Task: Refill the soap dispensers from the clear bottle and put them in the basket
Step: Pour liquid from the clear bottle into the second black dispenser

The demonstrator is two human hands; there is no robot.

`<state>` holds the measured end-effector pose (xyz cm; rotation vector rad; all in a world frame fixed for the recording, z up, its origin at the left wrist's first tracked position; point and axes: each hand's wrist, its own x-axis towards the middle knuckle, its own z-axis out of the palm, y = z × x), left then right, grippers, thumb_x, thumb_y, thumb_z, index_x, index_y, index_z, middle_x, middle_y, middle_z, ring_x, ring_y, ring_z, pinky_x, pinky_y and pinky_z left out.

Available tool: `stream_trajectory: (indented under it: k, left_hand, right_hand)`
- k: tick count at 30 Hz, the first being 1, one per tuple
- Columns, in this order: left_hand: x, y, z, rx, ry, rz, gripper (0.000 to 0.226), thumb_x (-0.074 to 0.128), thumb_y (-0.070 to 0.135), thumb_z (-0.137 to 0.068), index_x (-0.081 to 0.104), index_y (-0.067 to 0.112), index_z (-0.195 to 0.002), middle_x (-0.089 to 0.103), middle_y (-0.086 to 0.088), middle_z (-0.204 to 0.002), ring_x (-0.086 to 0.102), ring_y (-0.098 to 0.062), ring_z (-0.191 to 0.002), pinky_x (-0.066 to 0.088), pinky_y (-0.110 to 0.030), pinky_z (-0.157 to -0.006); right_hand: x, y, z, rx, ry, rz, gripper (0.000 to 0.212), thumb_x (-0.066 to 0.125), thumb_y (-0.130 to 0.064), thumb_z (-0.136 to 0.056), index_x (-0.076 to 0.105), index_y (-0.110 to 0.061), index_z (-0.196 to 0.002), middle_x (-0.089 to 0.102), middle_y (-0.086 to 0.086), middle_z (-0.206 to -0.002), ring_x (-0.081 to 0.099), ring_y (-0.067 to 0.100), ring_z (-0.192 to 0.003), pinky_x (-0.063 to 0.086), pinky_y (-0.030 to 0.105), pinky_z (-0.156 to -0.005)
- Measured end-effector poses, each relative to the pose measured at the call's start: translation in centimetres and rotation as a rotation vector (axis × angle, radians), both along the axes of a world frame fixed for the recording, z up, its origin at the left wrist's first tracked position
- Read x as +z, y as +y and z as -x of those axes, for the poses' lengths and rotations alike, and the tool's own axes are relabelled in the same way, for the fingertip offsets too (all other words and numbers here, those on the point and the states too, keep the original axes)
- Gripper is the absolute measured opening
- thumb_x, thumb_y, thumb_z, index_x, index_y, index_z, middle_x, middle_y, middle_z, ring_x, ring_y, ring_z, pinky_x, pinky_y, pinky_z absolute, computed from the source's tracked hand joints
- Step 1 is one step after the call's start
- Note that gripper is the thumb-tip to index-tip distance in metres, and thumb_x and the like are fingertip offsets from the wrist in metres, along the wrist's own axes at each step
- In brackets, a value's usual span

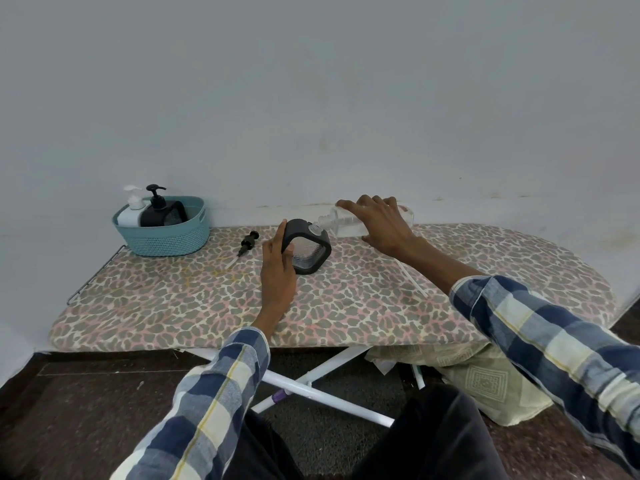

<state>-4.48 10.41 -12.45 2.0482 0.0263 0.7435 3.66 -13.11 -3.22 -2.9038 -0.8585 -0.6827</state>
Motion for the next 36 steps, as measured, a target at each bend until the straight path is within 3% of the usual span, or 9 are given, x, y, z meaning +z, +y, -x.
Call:
stream_trajectory:
  k: [3,7,11,15,20,29,36]
  left_hand:
    - [-0.10,0.02,0.00,0.006,0.006,0.000,0.051,0.037,0.034,-0.117,0.032,0.040,-0.166,0.043,-0.004,-0.158,0.045,0.011,-0.110,0.041,-0.007,-0.091]
    - [-0.16,0.06,-0.17,-0.006,-0.007,0.003,0.050,0.038,0.031,-0.117,0.033,0.035,-0.167,0.045,-0.007,-0.155,0.044,0.017,-0.102,0.037,0.008,-0.083]
    - [-0.24,0.03,-0.21,-0.006,-0.003,0.022,0.050,0.039,0.030,-0.117,0.033,0.036,-0.166,0.046,-0.006,-0.150,0.048,0.029,-0.104,0.039,0.006,-0.079]
    - [-0.30,0.07,-0.26,-0.010,-0.001,0.031,0.051,0.039,0.030,-0.117,0.033,0.038,-0.166,0.046,-0.006,-0.150,0.049,0.026,-0.105,0.039,0.006,-0.081]
    - [-0.20,-0.05,-0.22,-0.012,-0.003,0.041,0.051,0.040,0.025,-0.116,0.034,0.034,-0.167,0.044,-0.007,-0.154,0.038,0.039,-0.105,0.036,0.009,-0.083]
    - [-0.46,0.16,-0.35,-0.020,-0.016,0.039,0.051,0.039,0.033,-0.116,0.034,0.039,-0.166,0.044,-0.006,-0.151,0.050,0.023,-0.100,0.040,0.006,-0.079]
    - [-0.59,0.24,-0.52,-0.013,-0.011,0.040,0.051,0.038,0.036,-0.115,0.034,0.042,-0.165,0.045,-0.006,-0.149,0.053,0.023,-0.100,0.043,0.001,-0.075]
  right_hand:
    - [0.16,0.02,0.08,0.002,-0.004,0.003,0.093,0.089,-0.013,-0.078,0.039,-0.035,-0.152,0.060,0.008,-0.124,0.061,0.030,-0.108,0.040,0.051,-0.098]
    - [0.26,-0.07,0.11,-0.001,-0.011,0.005,0.093,0.090,-0.013,-0.078,0.039,-0.036,-0.152,0.060,0.008,-0.123,0.060,0.030,-0.108,0.039,0.051,-0.098]
    - [0.28,-0.09,0.20,-0.002,-0.023,0.016,0.094,0.090,-0.013,-0.077,0.038,-0.036,-0.152,0.060,0.008,-0.123,0.061,0.030,-0.107,0.039,0.051,-0.097]
    - [0.37,-0.09,0.26,0.000,-0.035,0.024,0.093,0.089,-0.011,-0.078,0.040,-0.035,-0.152,0.060,0.008,-0.122,0.061,0.031,-0.107,0.039,0.050,-0.096]
    - [0.56,-0.05,0.27,-0.001,-0.047,0.031,0.091,0.088,-0.010,-0.078,0.040,-0.036,-0.152,0.060,0.008,-0.122,0.060,0.031,-0.107,0.039,0.050,-0.096]
    - [0.72,0.01,0.30,-0.004,-0.048,0.044,0.093,0.088,-0.008,-0.077,0.041,-0.035,-0.152,0.060,0.009,-0.125,0.060,0.032,-0.109,0.039,0.053,-0.100]
    - [1.02,0.18,0.48,-0.015,-0.052,0.067,0.092,0.085,-0.006,-0.078,0.040,-0.036,-0.152,0.059,0.009,-0.126,0.060,0.032,-0.111,0.038,0.053,-0.100]
